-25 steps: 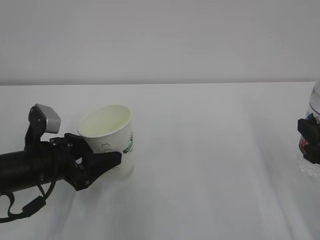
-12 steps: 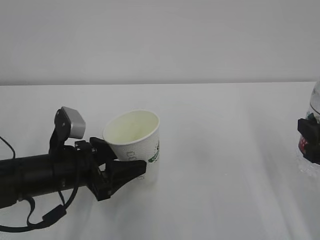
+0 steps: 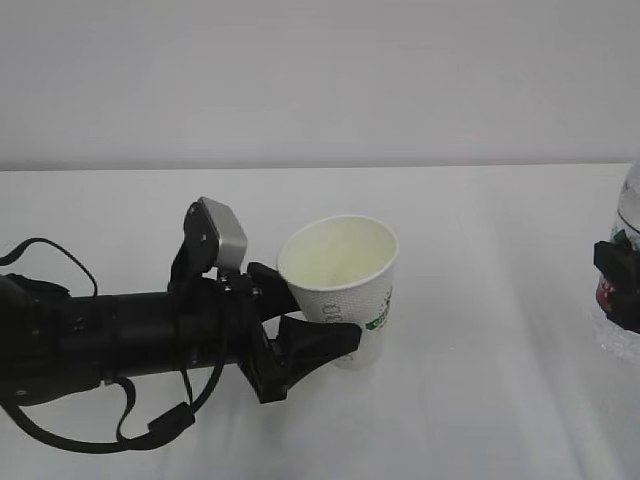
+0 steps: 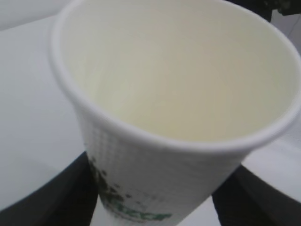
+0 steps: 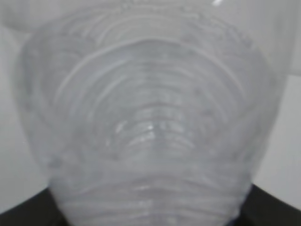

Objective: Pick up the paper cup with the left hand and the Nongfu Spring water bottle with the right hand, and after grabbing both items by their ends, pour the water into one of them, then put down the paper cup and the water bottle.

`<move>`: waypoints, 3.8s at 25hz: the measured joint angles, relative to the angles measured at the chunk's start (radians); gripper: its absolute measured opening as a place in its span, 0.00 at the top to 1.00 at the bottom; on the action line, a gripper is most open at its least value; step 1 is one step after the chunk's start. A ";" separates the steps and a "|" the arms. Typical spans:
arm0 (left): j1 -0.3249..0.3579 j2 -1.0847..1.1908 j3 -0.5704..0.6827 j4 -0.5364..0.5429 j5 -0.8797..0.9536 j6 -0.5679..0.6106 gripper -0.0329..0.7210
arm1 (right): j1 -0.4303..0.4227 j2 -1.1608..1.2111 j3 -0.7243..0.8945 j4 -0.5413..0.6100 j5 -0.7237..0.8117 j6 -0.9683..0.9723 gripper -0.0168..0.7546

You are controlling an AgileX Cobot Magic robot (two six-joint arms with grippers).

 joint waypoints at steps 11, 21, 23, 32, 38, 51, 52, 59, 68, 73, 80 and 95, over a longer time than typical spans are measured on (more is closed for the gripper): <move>-0.106 0.004 -0.042 0.000 0.047 -0.016 0.27 | 0.000 -0.102 0.000 -0.027 0.117 0.010 0.42; -0.136 0.006 -0.042 -0.002 0.079 -0.020 0.27 | 0.000 -0.246 0.000 -0.038 0.249 0.010 0.42; -0.136 0.006 -0.042 -0.002 0.079 -0.020 0.27 | 0.000 -0.274 0.000 -0.038 0.269 0.010 0.42; -0.138 0.006 -0.044 -0.002 0.080 -0.043 0.27 | 0.000 -0.304 0.002 -0.093 0.337 0.012 0.42; -0.138 0.013 -0.044 -0.002 0.081 -0.047 0.27 | 0.000 -0.304 0.002 -0.099 0.338 0.012 0.42; -0.138 0.052 -0.098 0.049 0.082 -0.047 0.27 | 0.000 -0.304 0.002 -0.116 0.338 0.013 0.42; -0.138 0.052 -0.104 0.046 0.082 -0.048 0.27 | 0.000 -0.304 0.002 -0.116 0.338 0.013 0.42; -0.155 0.065 -0.107 0.044 0.084 -0.057 0.28 | 0.000 -0.304 0.002 -0.126 0.338 0.013 0.42; -0.198 0.092 -0.155 0.044 0.088 -0.094 0.28 | 0.000 -0.304 0.002 -0.159 0.338 0.013 0.42; -0.198 0.094 -0.159 0.048 0.088 -0.132 0.28 | 0.000 -0.304 0.002 -0.176 0.338 0.009 0.42; -0.198 0.100 -0.159 0.081 0.088 -0.146 0.28 | 0.000 -0.304 0.002 -0.180 0.338 -0.034 0.42; -0.202 0.102 -0.221 0.139 0.159 -0.148 0.28 | 0.000 -0.304 0.002 -0.180 0.338 -0.184 0.42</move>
